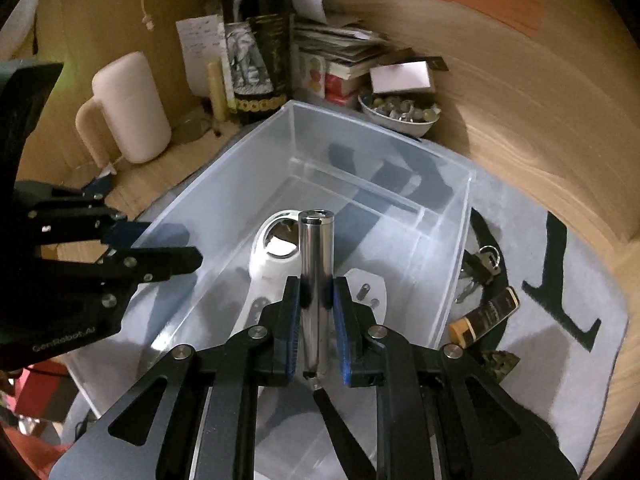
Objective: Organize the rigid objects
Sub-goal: 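Lower the silver tube into the clear box beside the device and open the right gripper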
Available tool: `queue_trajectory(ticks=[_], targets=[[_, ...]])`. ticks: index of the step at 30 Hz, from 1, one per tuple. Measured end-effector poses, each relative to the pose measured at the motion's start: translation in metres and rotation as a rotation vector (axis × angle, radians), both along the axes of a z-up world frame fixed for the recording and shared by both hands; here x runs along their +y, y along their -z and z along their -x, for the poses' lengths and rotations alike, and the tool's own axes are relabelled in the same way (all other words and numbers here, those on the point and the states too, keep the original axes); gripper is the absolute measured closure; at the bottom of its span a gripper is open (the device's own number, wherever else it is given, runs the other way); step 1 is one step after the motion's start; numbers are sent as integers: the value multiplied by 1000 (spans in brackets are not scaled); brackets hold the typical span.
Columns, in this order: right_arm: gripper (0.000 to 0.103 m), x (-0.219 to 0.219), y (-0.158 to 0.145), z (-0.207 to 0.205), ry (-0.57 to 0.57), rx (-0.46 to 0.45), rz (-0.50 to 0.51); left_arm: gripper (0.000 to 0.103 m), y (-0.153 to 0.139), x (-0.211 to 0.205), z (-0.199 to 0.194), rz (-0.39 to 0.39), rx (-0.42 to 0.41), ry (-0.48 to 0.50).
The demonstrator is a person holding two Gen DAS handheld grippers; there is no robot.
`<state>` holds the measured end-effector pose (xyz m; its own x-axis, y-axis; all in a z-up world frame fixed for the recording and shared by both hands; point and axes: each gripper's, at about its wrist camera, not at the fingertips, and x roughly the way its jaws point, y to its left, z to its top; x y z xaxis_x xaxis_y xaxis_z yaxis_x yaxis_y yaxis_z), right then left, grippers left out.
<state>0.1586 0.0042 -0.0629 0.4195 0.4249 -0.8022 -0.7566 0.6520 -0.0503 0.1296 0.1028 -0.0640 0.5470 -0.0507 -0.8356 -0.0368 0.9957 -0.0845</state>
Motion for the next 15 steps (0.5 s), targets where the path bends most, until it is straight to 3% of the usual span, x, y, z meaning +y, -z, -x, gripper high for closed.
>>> queue_trajectory(ticks=[7,11,15], targets=[[88,0,1,2,0,-11,3,87,0,0,0,-2,1,0],[78,-6,-7,2,8,-18,-29,87,0,0,0,-2,0,0],[74,-14,-17,3,20,-42,-57,87,0,0,0,-1,1,0]])
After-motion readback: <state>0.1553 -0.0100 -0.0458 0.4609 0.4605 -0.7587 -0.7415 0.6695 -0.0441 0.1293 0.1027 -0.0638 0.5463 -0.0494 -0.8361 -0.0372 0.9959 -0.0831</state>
